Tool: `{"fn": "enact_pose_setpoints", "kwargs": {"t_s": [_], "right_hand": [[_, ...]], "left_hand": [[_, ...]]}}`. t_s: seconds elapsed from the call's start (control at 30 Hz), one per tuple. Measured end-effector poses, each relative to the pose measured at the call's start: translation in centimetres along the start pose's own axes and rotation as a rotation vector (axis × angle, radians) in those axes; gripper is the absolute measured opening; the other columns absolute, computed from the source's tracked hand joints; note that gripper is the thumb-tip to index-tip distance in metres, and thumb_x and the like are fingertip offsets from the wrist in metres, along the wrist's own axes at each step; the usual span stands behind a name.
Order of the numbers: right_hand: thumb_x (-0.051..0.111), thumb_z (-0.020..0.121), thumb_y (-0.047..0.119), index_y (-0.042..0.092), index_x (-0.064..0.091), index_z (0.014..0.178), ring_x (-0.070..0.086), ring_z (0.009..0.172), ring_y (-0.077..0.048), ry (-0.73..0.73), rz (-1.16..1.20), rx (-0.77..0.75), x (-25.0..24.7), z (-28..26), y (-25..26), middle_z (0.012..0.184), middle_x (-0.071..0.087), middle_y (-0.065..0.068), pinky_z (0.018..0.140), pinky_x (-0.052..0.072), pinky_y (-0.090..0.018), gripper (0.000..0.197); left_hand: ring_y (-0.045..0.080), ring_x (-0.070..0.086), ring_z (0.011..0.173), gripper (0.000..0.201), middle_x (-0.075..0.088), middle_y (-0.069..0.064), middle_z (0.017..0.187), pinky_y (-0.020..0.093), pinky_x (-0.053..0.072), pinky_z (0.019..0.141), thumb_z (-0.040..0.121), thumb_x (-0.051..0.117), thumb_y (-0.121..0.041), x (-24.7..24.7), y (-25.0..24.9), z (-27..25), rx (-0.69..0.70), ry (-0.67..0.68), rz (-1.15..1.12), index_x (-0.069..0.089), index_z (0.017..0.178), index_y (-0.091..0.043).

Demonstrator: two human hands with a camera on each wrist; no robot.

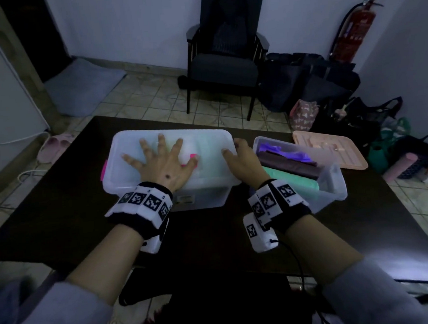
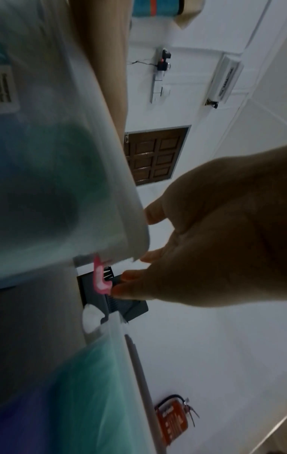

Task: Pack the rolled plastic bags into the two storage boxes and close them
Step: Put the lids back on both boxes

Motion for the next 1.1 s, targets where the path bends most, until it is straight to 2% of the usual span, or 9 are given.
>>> {"fn": "enact_pose_setpoints", "kwargs": {"t_s": [0.17, 0.27, 0.4, 0.63, 0.7, 0.8, 0.83, 0.97, 1.1], "right_hand": [[0.050, 0.094, 0.029, 0.005, 0.016, 0.147, 0.035, 0.134, -0.031, 0.022, 0.011, 0.097, 0.0, 0.6, -1.0, 0.147, 0.034, -0.016, 0.106, 0.030, -0.035, 0.067], [0.055, 0.092, 0.032, -0.001, 0.013, 0.147, 0.036, 0.134, -0.030, 0.050, 0.016, 0.165, -0.5, 1.0, -1.2, 0.148, 0.033, -0.017, 0.103, 0.033, -0.033, 0.076], [0.058, 0.091, 0.036, -0.006, 0.030, 0.139, 0.049, 0.121, -0.028, 0.093, -0.024, 0.195, -1.2, 1.4, -1.4, 0.136, 0.048, -0.017, 0.084, 0.041, -0.029, 0.070], [0.067, 0.084, 0.038, -0.005, 0.057, 0.119, 0.061, 0.103, -0.027, 0.066, 0.047, 0.171, -0.9, 1.7, -2.1, 0.115, 0.063, -0.015, 0.082, 0.051, -0.033, 0.056], [0.064, 0.086, 0.034, -0.004, 0.058, 0.118, 0.061, 0.104, -0.027, 0.085, 0.077, 0.166, -0.6, 1.8, -2.1, 0.114, 0.064, -0.015, 0.085, 0.051, -0.033, 0.050], [0.066, 0.085, 0.037, -0.004, 0.054, 0.122, 0.060, 0.101, -0.023, 0.100, 0.157, 0.180, -0.1, 1.8, -2.2, 0.116, 0.062, -0.011, 0.075, 0.049, -0.026, 0.056], [0.067, 0.083, 0.038, -0.003, 0.055, 0.120, 0.060, 0.099, -0.021, 0.097, 0.182, 0.179, 0.0, 1.7, -2.1, 0.114, 0.063, -0.010, 0.075, 0.050, -0.026, 0.056], [0.074, 0.077, 0.037, 0.002, 0.059, 0.118, 0.062, 0.104, -0.025, 0.073, 0.190, 0.129, 0.5, 1.4, -1.5, 0.115, 0.065, -0.011, 0.093, 0.051, -0.040, 0.057], [0.073, 0.077, 0.039, 0.002, 0.058, 0.120, 0.061, 0.106, -0.027, 0.073, 0.149, 0.129, 0.7, 1.3, -1.4, 0.116, 0.064, -0.014, 0.094, 0.050, -0.043, 0.059]], "left_hand": [[0.038, -0.008, 0.143, 0.071, -0.003, -0.003, 0.158, 0.076, -0.002, 0.101, 0.083, 0.014, -0.076, 0.6, 0.1, 0.5, 0.006, 0.045, 0.035, 0.009, 0.146, -0.043], [0.038, -0.006, 0.143, 0.071, -0.002, -0.004, 0.158, 0.075, 0.000, 0.101, 0.083, 0.014, -0.076, 0.7, 0.1, 0.6, 0.003, 0.033, 0.043, 0.008, 0.146, -0.043], [0.037, -0.006, 0.143, 0.072, -0.002, -0.004, 0.158, 0.074, 0.000, 0.102, 0.083, 0.014, -0.076, 0.7, 0.1, 0.3, -0.007, 0.030, 0.028, 0.008, 0.147, -0.044], [0.037, -0.006, 0.143, 0.071, -0.002, -0.004, 0.158, 0.074, 0.000, 0.102, 0.083, 0.014, -0.076, 0.8, 0.2, 0.3, -0.005, 0.022, 0.028, 0.008, 0.146, -0.044], [0.037, -0.006, 0.143, 0.072, -0.002, -0.005, 0.158, 0.074, 0.000, 0.102, 0.082, 0.014, -0.077, 0.7, 0.2, 0.3, 0.002, 0.021, 0.027, 0.009, 0.146, -0.044], [0.037, -0.005, 0.143, 0.072, -0.002, -0.005, 0.158, 0.073, 0.001, 0.102, 0.082, 0.015, -0.077, 0.6, 0.2, 0.3, 0.004, 0.026, 0.032, 0.008, 0.146, -0.044], [0.037, -0.005, 0.143, 0.073, -0.002, -0.005, 0.158, 0.073, 0.001, 0.102, 0.082, 0.015, -0.077, 0.6, 0.2, 0.4, 0.004, 0.028, 0.033, 0.008, 0.146, -0.044], [0.036, 0.000, 0.143, 0.074, 0.004, -0.006, 0.157, 0.073, 0.004, 0.102, 0.081, 0.022, -0.077, 0.5, 0.3, 0.4, -0.004, 0.028, 0.023, 0.011, 0.146, -0.043], [0.038, 0.005, 0.141, 0.070, 0.012, -0.003, 0.155, 0.074, 0.005, 0.101, 0.083, 0.034, -0.069, -0.7, -0.5, 0.9, -0.035, 0.069, 0.007, 0.021, 0.144, -0.038]]}}
Point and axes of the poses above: each hand's wrist, its own z-axis towards the middle knuckle, its own x-axis out of the palm, y = z × x, the point moved 6 cm from there along z, towards the middle knuckle
